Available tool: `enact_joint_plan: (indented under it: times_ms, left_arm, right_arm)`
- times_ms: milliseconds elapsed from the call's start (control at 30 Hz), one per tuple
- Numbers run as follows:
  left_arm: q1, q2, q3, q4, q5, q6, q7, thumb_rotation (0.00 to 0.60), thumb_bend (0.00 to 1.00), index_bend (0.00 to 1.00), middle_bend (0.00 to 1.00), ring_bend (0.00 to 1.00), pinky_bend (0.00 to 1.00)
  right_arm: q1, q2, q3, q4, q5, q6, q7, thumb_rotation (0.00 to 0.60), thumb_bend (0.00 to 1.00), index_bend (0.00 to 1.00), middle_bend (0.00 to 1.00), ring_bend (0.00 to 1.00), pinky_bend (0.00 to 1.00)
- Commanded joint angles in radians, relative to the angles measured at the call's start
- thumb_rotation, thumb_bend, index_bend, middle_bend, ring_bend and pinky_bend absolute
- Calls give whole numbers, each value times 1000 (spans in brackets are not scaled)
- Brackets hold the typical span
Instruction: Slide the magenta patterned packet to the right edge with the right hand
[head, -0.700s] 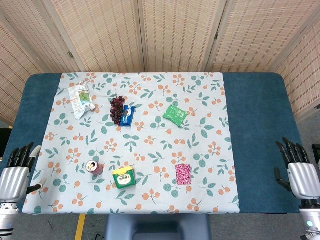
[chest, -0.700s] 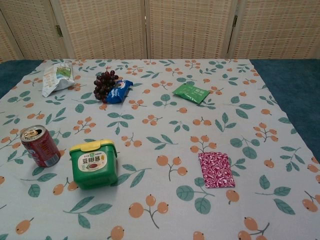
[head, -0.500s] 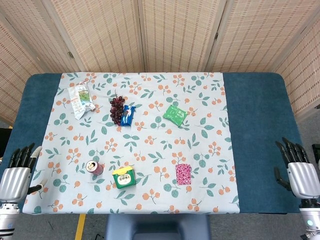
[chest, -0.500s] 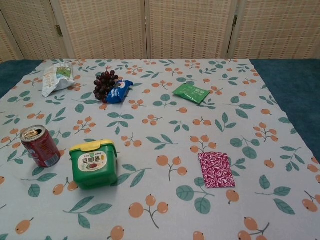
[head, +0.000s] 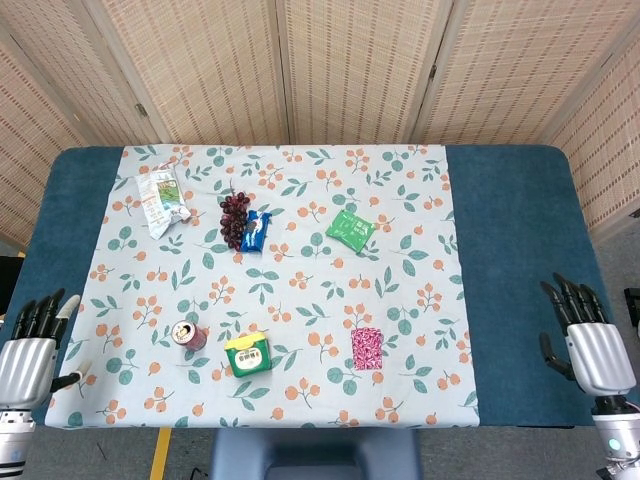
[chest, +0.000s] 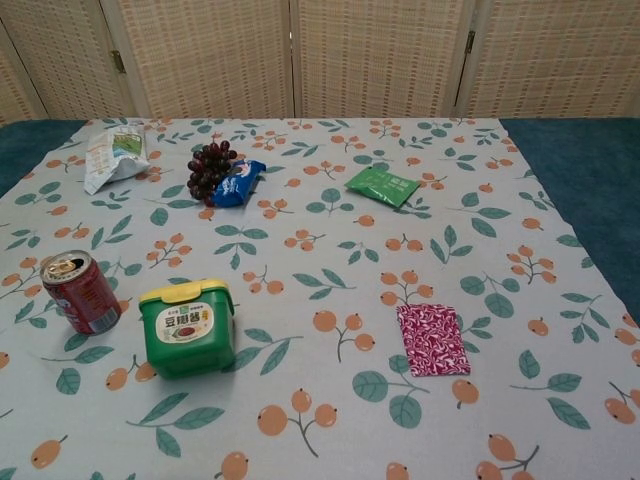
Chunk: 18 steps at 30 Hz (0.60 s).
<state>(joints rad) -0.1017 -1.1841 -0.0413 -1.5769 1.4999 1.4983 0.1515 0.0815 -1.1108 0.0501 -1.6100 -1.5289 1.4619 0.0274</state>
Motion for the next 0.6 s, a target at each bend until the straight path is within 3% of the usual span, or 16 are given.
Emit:
enact_joint_plan:
  times_ms: [33, 300, 600]
  left_arm:
    - [2, 1, 1, 3, 1, 2, -4, 600, 239, 98, 41, 59, 0]
    - [12, 2, 8, 9, 5, 10, -20, 600, 238, 106, 40, 63, 0]
    - [18, 2, 16, 11, 30, 26, -34, 600, 239, 127, 40, 66, 0]
  right_arm:
    - [7, -4, -2, 0, -9, -6, 3, 595, 548, 0, 0, 0, 0]
    - [40, -25, -11, 1, -36, -48, 14, 593, 547, 0, 5, 0, 0]
    - [126, -69, -38, -48, -61, -196, 9, 576, 548, 58, 8, 0, 0]
